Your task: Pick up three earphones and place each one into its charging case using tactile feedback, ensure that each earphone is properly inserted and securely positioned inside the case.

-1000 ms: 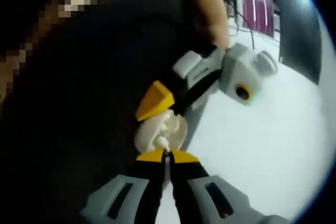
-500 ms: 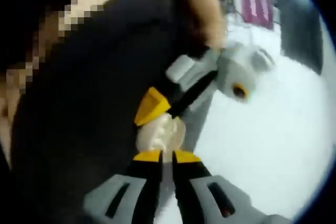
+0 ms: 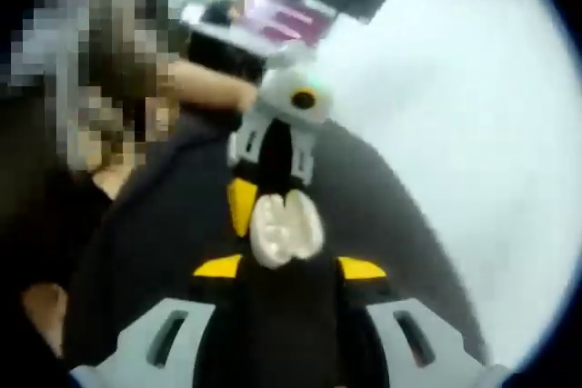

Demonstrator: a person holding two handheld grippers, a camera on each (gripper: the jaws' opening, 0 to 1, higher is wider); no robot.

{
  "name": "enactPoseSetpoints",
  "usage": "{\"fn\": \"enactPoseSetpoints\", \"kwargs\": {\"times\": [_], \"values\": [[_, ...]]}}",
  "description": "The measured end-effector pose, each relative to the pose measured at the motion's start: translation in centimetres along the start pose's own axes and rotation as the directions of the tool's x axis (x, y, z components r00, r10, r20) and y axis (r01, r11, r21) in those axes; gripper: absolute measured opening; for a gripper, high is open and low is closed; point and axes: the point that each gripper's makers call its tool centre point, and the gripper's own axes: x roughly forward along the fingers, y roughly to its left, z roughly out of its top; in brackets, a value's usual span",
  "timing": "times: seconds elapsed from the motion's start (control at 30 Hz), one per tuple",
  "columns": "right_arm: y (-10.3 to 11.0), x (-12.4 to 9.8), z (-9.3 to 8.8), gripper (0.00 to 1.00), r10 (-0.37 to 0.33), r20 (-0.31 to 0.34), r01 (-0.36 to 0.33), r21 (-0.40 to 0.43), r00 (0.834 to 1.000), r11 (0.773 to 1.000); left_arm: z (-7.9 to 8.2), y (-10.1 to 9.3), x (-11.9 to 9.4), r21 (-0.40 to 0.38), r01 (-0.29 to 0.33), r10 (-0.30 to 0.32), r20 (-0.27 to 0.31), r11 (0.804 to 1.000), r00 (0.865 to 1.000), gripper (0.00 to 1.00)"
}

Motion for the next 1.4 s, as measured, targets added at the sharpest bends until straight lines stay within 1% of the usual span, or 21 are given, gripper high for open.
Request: {"fn": "enactPoseSetpoints", "kwargs": {"times": [0.07,0.13,0.17,0.27,0.33,0.4,0.43,0.47,0.5,0.57,0.63,0.73,0.83,0.87,0.93,1.03,1.07,1.17,1.27,1.33,1.4], "values": [[-0.4,0.7,0.6,0.4,0.002,0.072,-0.002,0.006,0.997,1.0,0.0,0.0,0.0,-0.001,0.003,-0.003,0.003,1.0,1.0,0.18],[-0.3,1.1,1.5,0.36,0.017,0.128,-0.012,-0.037,0.992,0.999,0.0,0.1,-0.1,-0.008,0.008,-0.008,0.007,1.0,1.0,0.18],[0.0,1.2,1.6,0.35,0.035,0.139,-0.026,-0.063,0.99,0.998,0.0,0.1,-0.1,-0.013,0.009,-0.009,0.008,1.0,1.0,0.18],[0.0,1.3,1.8,0.35,0.022,0.146,-0.01,-0.08,0.989,0.997,-0.2,0.2,-0.2,-0.035,0.019,-0.019,0.01,0.999,1.0,0.18],[0.1,1.0,2.1,0.33,0.014,0.169,0.008,-0.13,0.985,0.992,-0.2,0.2,-0.2,-0.039,0.022,-0.022,0.009,0.999,1.0,0.18],[0.3,0.5,2.7,0.29,-0.002,0.207,0.043,-0.193,0.978,0.98,-0.2,0.3,-0.2,-0.054,0.027,-0.026,0.011,0.998,1.0,0.18],[0.4,0.2,3.2,0.2,-0.007,0.239,0.057,-0.206,0.971,0.977,-0.2,0.3,-0.2,-0.062,0.028,-0.027,0.012,0.998,1.0,0.18],[0.5,-0.2,3.6,0.16,-0.015,0.264,0.068,-0.195,0.964,0.978,-0.1,0.3,-0.2,-0.063,0.03,-0.03,0.015,0.998,0.999,0.18],[1.2,-0.1,3.2,0.12,0.02,0.244,0.027,-0.186,0.97,0.982,-0.1,0.3,-0.1,-0.061,0.029,-0.027,0.019,0.998,0.999,0.18],[0.7,-0.1,2.9,0.13,0.001,0.262,0.041,-0.152,0.965,0.988,-0.1,0.2,-0.1,-0.058,0.029,-0.028,0.02,0.998,0.999,0.18],[0.4,-0.1,2.6,0.16,0.004,0.258,0.029,-0.123,0.966,0.992,0.0,0.2,-0.2,-0.059,0.028,-0.027,0.021,0.998,0.999,0.18],[0.0,-0.3,2.7,0.2,-0.014,0.263,0.041,-0.098,0.965,0.994,0.0,0.1,-0.3,-0.055,0.026,-0.025,0.021,0.998,0.999,0.18],[-0.6,-0.4,2.0,0.26,-0.015,0.269,-0.007,0.081,0.963,0.997,0.0,-0.1,-0.3,-0.047,0.024,-0.023,0.021,0.999,1.0,0.18],[-0.5,-0.3,1.6,0.26,0.005,0.272,-0.048,0.15,0.962,0.988,-0.1,-0.2,-0.4,-0.045,0.024,-0.023,0.021,0.999,1.0,0.18],[-0.5,-0.2,1.2,0.28,0.025,0.293,-0.108,0.27,0.956,0.957,-0.1,-0.3,-0.5,-0.04,0.023,-0.023,0.022,0.999,0.999,0.18],[-0.3,0.5,1.4,0.27,0.034,0.319,-0.162,0.385,0.947,0.909,-0.1,-0.2,-0.6,-0.033,0.023,-0.023,0.022,0.999,1.0,0.18],[-0.4,0.8,1.2,0.25,0.032,0.301,-0.154,0.391,0.953,0.908,-0.2,-0.2,-0.6,-0.03,0.022,-0.022,0.021,0.999,1.0,0.18],[-0.4,1.1,1.4,0.2,0.03,0.299,-0.144,0.366,0.954,0.919,-0.1,0.3,-0.7,0.002,-0.005,0.005,0.024,1.0,1.0,0.24],[-1.1,1.0,1.0,0.21,0.002,0.286,-0.121,0.398,0.958,0.91,0.0,1.4,-1.3,0.048,-0.065,0.064,0.027,0.997,0.998,0.34],[-1.7,0.8,0.5,0.23,-0.031,0.266,-0.08,0.396,0.963,0.915,0.2,2.3,-1.9,0.047,-0.103,0.102,0.034,0.994,0.994,0.36],[-1.7,0.8,0.6,0.3,-0.034,0.265,-0.075,0.392,0.964,0.917,1.1,3.0,-2.6,0.02,-0.127,0.125,0.085,0.992,0.988,0.36]]}}
